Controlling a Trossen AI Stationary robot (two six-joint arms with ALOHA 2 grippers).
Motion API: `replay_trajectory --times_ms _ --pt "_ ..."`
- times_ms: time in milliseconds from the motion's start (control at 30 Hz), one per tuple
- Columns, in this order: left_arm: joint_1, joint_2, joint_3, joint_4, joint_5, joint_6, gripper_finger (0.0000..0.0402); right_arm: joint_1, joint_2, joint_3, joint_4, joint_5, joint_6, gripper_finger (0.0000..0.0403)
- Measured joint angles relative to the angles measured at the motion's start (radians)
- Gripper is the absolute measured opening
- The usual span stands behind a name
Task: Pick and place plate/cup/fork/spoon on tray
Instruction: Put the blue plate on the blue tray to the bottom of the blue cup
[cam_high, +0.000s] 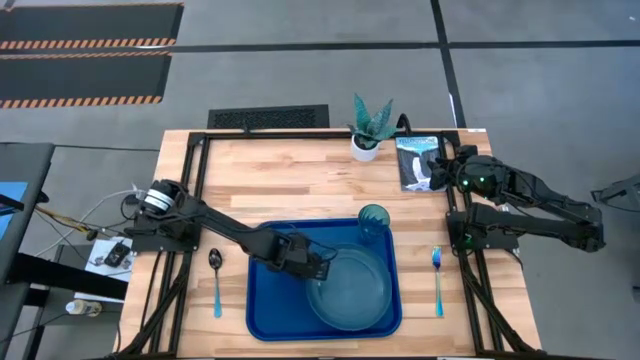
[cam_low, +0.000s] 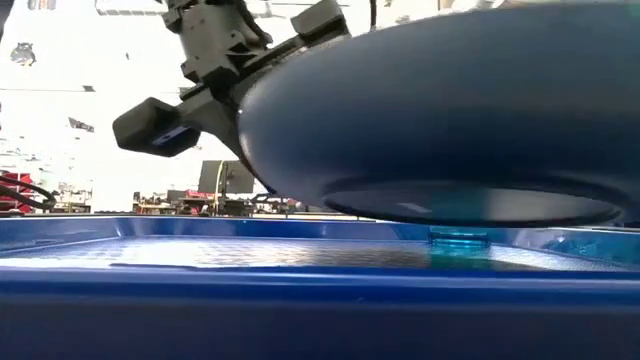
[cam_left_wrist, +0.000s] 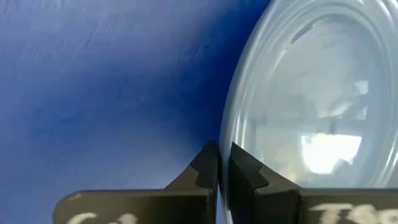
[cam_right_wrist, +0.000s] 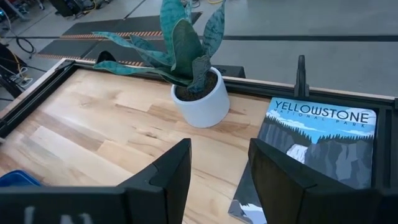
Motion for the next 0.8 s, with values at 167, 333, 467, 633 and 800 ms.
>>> replay_trajectory --times_ms 167,333,467,633,800 --pt "0.001 0.009 0.021 -0.055 -0.053 0.004 0.0 0.0 0.0 0.0 -0.001 -0.001 0.001 0.0185" --pt "0.003 0.009 0.023 -0.043 -0.054 0.004 0.0 0.0 0.0 0.0 -0.02 -0.003 0.001 0.0183" --pt "0.004 0.009 0.023 -0.039 -0.054 0.004 0.0 0.0 0.0 0.0 -0.023 -0.003 0.001 0.0184" --pt "0.004 0.009 0.023 -0.036 -0.058 0.006 0.0 0.0 0.0 0.0 -0.023 -0.003 0.001 0.0184" --pt "0.002 0.034 0.022 -0.013 -0.051 -0.008 0.0 0.0 0.0 0.0 -0.023 -0.003 0.001 0.0182"
